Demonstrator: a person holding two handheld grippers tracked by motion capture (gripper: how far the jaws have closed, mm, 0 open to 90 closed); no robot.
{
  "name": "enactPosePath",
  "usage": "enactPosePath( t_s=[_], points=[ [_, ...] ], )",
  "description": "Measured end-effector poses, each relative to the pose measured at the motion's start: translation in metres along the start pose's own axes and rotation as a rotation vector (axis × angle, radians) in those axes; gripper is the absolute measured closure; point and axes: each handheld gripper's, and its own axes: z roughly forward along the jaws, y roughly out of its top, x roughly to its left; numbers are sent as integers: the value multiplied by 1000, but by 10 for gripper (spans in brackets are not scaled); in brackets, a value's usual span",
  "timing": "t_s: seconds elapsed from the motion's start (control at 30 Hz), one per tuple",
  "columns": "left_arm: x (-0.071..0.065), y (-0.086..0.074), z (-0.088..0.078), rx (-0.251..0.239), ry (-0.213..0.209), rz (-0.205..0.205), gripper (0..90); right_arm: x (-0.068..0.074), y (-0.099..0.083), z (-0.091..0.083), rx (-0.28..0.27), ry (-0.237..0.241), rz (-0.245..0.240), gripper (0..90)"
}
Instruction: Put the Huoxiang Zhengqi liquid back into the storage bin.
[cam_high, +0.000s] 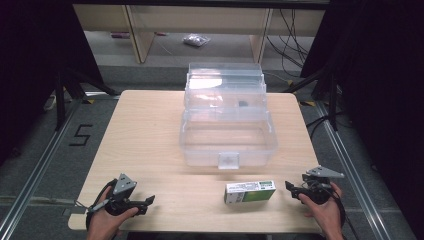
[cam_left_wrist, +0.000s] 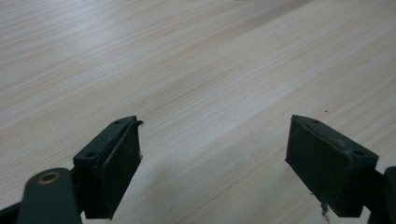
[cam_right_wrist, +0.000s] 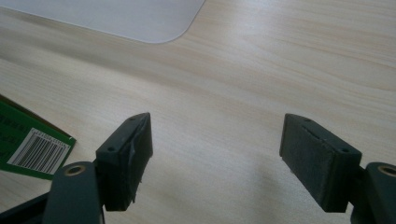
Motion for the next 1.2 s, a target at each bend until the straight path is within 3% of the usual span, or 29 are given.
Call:
enactPosePath(
  t_s=[0.03,0.07,0.1,0.2,0.23,0.27,0.3,0.37,0.4,0.5,0.53,0.7,0.73,0.77,0.83,0.87,0.9,0.93,0.97,1.0,1.03,1.07,1.1,1.17,1.2],
  points=[
    [0,0,0,0,0,0,172,0,0,0,0,0,0,266],
    [-2,0,2,-27,0,-29,172,-1,1,-1,-10,0,-6,266],
    [-2,0,2,-27,0,-29,173,-1,1,-1,-12,20,3,265],
    [-3,0,1,-21,-3,-37,174,0,4,-4,-6,14,-4,265],
    [-3,0,1,-23,0,-42,177,-1,6,-4,-21,3,-50,265],
    [-2,0,0,-7,2,-32,177,-1,6,-4,-21,3,-50,265],
    [-3,0,0,-6,4,-31,177,5,8,-7,-17,6,-8,265],
    [-3,0,0,-7,5,-33,177,3,11,-9,-7,-1,-65,267],
    [-2,0,-2,7,0,-8,177,4,13,-11,-27,9,-88,271],
    [-1,1,-3,14,-3,-5,177,6,17,-17,-10,14,-89,271],
    [-4,1,-1,-24,1,-42,177,8,21,-22,-19,19,-121,271],
    [-4,2,-1,-20,11,-35,177,17,31,-37,-11,30,-143,271],
    [-5,2,-2,-21,-1,-32,177,19,35,-42,-30,30,-198,271],
    [-5,2,-2,-21,-1,-32,177,19,35,-42,-30,30,-198,271],
    [-4,2,-2,-14,-9,-21,177,24,39,-47,-30,50,-202,271],
    [-3,3,-4,13,-5,8,177,27,41,-49,-20,55,-208,270],
    [-3,3,-3,12,-4,4,177,30,44,-52,-17,65,-215,269],
    [-2,3,-4,24,2,20,177,34,46,-54,3,81,-194,269],
    [-2,3,-4,15,7,21,177,35,47,-55,-2,86,-206,269],
    [-4,2,-1,-25,3,-26,177,37,52,-57,-4,116,-239,268],
    [-4,2,-1,-25,3,-26,177,37,52,-57,-4,116,-239,268],
    [-2,2,-3,7,8,8,177,41,53,-58,0,124,-224,267],
    [-1,2,-4,20,8,21,177,43,56,-59,0,134,-251,267],
    [-1,2,-3,15,10,19,177,49,60,-63,14,132,-264,254],
    [-4,2,-1,-17,18,-18,179,53,63,-66,28,146,-284,252]
  ],
)
